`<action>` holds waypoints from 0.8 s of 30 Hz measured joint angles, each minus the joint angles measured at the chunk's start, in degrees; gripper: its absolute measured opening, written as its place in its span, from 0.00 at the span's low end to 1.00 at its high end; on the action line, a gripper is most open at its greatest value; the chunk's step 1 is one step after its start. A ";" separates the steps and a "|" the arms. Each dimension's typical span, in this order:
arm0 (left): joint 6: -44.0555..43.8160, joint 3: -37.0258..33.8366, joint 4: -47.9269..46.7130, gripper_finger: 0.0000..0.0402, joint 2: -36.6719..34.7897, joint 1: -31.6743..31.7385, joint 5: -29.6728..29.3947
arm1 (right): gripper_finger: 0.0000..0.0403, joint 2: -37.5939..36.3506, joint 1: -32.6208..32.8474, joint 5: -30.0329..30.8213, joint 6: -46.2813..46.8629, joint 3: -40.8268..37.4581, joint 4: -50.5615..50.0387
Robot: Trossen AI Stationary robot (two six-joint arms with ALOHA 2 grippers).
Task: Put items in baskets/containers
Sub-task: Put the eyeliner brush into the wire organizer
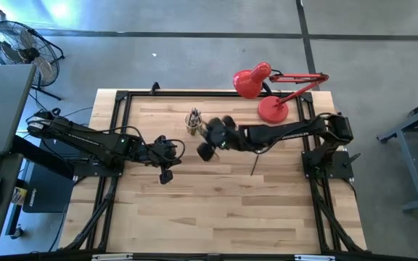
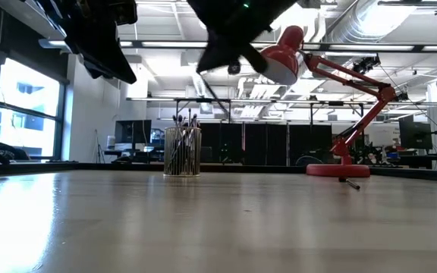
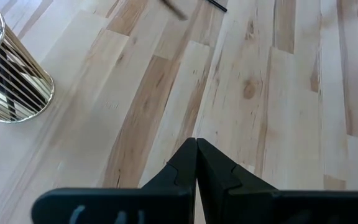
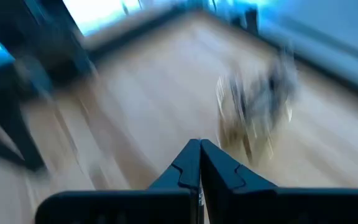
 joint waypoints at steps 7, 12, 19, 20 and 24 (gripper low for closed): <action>1.70 -0.04 0.00 0.00 0.00 0.00 -0.06 | 0.00 2.63 -5.86 -2.03 -9.48 0.02 24.24; 1.88 -0.04 -0.01 0.00 0.00 -0.02 -0.03 | 0.00 5.78 -10.06 -4.77 -15.37 0.05 36.83; 1.89 -0.04 -1.44 0.00 0.00 -0.02 -0.01 | 0.00 11.14 -14.41 -6.84 -18.90 0.05 40.51; 1.88 -0.05 -2.01 0.00 0.00 -0.01 -0.01 | 0.00 12.35 -14.74 -7.53 -19.17 0.05 41.77; 1.88 -0.07 -3.75 0.00 0.00 0.00 -0.01 | 0.00 16.71 -15.43 -10.62 -18.62 0.07 43.66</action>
